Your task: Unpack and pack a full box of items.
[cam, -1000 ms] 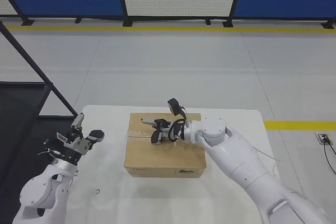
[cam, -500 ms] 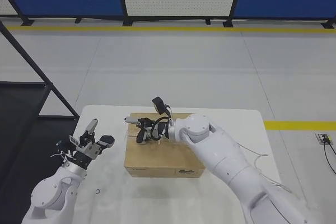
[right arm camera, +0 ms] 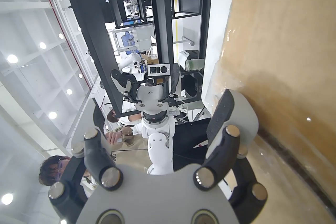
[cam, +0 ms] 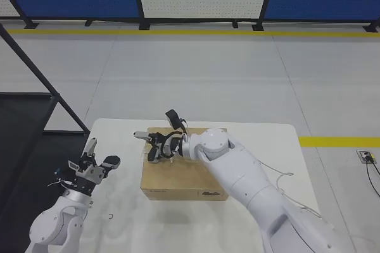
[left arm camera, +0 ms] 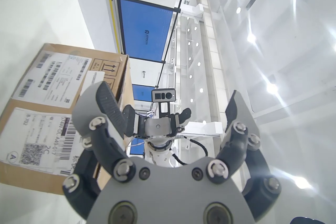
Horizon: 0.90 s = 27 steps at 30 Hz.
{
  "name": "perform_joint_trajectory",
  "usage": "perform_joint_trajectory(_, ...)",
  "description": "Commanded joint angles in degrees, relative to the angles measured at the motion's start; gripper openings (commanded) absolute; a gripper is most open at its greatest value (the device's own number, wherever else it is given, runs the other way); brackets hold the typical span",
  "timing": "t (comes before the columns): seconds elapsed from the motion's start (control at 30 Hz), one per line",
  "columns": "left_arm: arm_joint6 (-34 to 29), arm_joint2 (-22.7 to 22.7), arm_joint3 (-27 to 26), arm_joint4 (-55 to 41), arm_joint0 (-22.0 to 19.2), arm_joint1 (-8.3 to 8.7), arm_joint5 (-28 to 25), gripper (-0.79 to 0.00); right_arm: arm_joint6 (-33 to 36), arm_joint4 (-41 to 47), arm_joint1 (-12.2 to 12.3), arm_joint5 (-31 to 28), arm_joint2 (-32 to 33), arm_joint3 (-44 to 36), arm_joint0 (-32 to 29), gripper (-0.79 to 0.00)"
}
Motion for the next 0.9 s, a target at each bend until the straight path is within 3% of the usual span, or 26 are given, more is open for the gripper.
perform_joint_trajectory(0.0,-0.05,-0.09,-0.1,-0.05,0.12,0.02,0.05,0.0,1.36,0.19,-0.39,0.03,0.32,1.32,0.28,0.0)
perform_joint_trajectory(0.4,-1.72,2.48,-1.22,2.66,-2.52,0.16,2.2,0.0,5.64,-2.14,1.05,-7.03,2.8,6.16,0.41,0.0)
perform_joint_trajectory(0.87,-1.88,6.22,-0.71,5.03,-6.91,0.03,2.77,0.0,8.97,-1.66,6.95,-17.75,8.3,7.59,-3.05,0.0)
